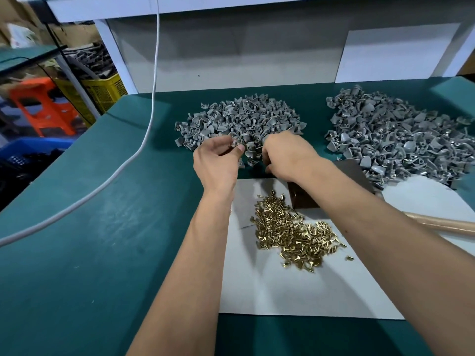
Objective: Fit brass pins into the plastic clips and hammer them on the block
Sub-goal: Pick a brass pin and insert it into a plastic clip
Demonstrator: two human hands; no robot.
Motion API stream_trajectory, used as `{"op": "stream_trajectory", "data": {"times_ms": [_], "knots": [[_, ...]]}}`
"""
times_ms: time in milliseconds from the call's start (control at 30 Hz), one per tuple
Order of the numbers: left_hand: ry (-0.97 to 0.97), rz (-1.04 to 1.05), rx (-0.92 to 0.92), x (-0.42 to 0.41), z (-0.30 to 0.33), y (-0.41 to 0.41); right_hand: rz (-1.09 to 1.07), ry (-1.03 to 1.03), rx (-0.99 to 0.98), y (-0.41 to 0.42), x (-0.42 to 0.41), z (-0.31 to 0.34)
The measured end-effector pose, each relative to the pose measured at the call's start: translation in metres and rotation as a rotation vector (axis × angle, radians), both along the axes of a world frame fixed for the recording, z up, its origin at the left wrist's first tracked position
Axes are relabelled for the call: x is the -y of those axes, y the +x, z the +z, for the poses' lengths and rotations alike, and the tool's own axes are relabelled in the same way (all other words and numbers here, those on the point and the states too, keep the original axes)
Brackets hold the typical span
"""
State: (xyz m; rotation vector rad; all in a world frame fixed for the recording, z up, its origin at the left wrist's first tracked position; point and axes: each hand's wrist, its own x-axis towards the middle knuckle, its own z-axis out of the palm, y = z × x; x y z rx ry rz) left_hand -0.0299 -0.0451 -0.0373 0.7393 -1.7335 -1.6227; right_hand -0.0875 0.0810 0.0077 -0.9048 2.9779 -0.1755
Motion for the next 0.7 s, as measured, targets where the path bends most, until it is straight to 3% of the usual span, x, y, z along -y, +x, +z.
{"op": "stream_trajectory", "data": {"times_ms": [300, 533, 700], "knots": [[0.227, -0.168, -0.257, -0.008, 0.004, 0.003, 0.125, 0.009, -0.077, 0.013, -0.004, 0.006], [0.224, -0.423, -0.297, -0.044, 0.018, 0.008, 0.041, -0.539, -0.063, 0.029, -0.071, 0.014], [0.137, -0.695, -0.27, -0.078, 0.021, 0.016, -0.048, -0.754, -0.025, 0.048, -0.127, 0.0]]}}
